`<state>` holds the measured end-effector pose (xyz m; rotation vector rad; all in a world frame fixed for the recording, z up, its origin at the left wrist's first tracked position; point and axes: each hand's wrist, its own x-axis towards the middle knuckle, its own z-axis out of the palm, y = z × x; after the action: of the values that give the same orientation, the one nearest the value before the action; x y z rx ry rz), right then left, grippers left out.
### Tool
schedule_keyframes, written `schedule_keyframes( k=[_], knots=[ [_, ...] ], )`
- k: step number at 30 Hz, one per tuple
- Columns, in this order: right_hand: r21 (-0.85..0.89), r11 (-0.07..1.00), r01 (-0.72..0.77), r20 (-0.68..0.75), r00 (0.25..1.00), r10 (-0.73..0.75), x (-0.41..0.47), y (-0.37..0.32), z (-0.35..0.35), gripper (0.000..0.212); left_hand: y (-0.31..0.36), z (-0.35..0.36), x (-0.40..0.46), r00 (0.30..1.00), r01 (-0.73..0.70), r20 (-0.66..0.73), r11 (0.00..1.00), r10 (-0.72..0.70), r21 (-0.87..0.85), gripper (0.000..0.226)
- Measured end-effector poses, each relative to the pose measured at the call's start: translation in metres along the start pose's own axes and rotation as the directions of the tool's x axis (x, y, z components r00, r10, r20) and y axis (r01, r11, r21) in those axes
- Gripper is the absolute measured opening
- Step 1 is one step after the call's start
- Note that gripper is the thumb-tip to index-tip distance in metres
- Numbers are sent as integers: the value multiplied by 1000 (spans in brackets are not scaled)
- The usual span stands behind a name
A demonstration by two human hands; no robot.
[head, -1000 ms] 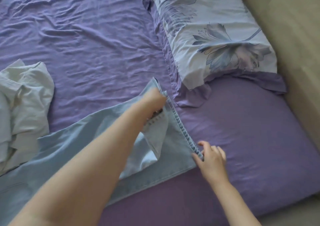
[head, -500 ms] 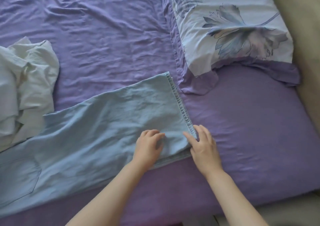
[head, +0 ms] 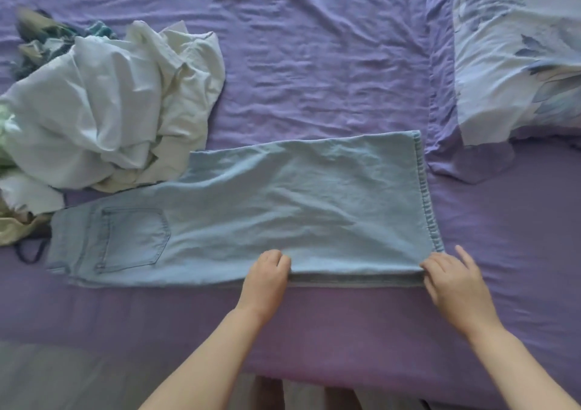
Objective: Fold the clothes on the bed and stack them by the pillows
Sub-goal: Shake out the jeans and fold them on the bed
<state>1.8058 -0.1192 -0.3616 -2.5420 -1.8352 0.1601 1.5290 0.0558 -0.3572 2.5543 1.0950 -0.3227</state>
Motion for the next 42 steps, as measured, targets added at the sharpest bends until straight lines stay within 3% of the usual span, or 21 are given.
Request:
schedule_keyframes(
  k=[3,6,8,11,13,16,19,22,28,31,38,42],
  knots=[
    [-32,999,44,43,998,-43,-3,-1,-5,22,-3,0,-9,998,-49,-32,999,48,-23,44],
    [-51,999,16,236,972,-4,-7,-8,-12,35,1,3,-17,995,-67,76,998,68,-14,41],
    [-39,999,-35,294,955,45,-2,-22,-18,34,0,11,-17,993,-61,92,996,67,-64,15],
    [14,998,-68,306,950,60,13,-54,-27,16,-3,13,-16,990,16,138,989,5,-149,34],
    [114,991,-67,311,950,28,25,-81,-22,29,-10,14,-12,992,45,124,989,-28,-138,34],
    [192,981,-6,391,918,-71,49,-129,-7,56,-32,12,-2,971,152,191,988,-144,-27,62],
    [181,980,86,426,891,-157,78,-172,9,60,-67,5,12,943,247,218,968,-251,48,74],
    [130,983,126,460,871,-172,107,-204,20,63,-114,-8,28,938,231,241,967,-251,105,90],
    [79,986,145,407,898,-164,179,-261,32,69,-191,-40,74,970,210,91,968,-223,137,91],
    [95,992,84,370,922,-113,215,-287,37,70,-210,-49,104,977,160,122,979,-176,129,89],
    [43,998,-43,468,883,18,269,-302,52,82,-229,-50,151,945,175,266,982,-189,76,105],
    [9,999,-31,413,910,24,247,-316,42,81,-231,-46,125,987,104,112,992,-111,68,89]
  ],
)
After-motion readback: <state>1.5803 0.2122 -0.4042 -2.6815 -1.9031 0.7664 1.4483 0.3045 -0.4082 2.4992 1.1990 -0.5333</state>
